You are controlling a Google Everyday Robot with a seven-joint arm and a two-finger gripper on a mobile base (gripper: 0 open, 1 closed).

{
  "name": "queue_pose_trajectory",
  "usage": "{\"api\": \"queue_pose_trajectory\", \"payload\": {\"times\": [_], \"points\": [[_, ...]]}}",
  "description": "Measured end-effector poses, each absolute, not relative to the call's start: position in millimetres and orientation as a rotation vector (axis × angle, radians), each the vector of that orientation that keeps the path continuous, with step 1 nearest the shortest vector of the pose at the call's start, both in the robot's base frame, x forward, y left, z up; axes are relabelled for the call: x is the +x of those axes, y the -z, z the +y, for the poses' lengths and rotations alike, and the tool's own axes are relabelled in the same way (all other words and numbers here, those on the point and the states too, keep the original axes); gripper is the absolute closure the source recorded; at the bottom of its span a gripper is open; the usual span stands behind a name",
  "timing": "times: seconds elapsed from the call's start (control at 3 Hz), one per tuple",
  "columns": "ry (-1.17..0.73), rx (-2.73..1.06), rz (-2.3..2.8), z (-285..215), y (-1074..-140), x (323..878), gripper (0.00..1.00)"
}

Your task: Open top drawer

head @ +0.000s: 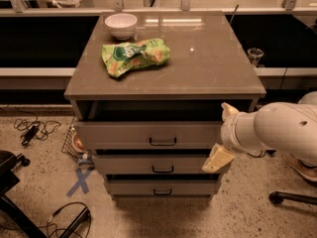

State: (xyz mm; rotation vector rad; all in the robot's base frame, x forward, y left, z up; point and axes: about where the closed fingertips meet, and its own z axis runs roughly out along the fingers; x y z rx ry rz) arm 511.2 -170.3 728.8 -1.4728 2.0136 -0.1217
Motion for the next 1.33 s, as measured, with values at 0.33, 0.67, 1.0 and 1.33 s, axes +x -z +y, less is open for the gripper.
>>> {"api": "queue_pose_trajectory", "payload": {"times": [0.33,0.67,1.0,1.33], "points": [[0.111,-1.512,2.028,-162,-717,515,0.0],[0.089,-1.565,2.035,-150,-700,527,0.0],[0.085,-1.609,2.037,-145,-693,540,0.0],[0.026,-1.634,2.064,-138,-671,557,0.26]]}}
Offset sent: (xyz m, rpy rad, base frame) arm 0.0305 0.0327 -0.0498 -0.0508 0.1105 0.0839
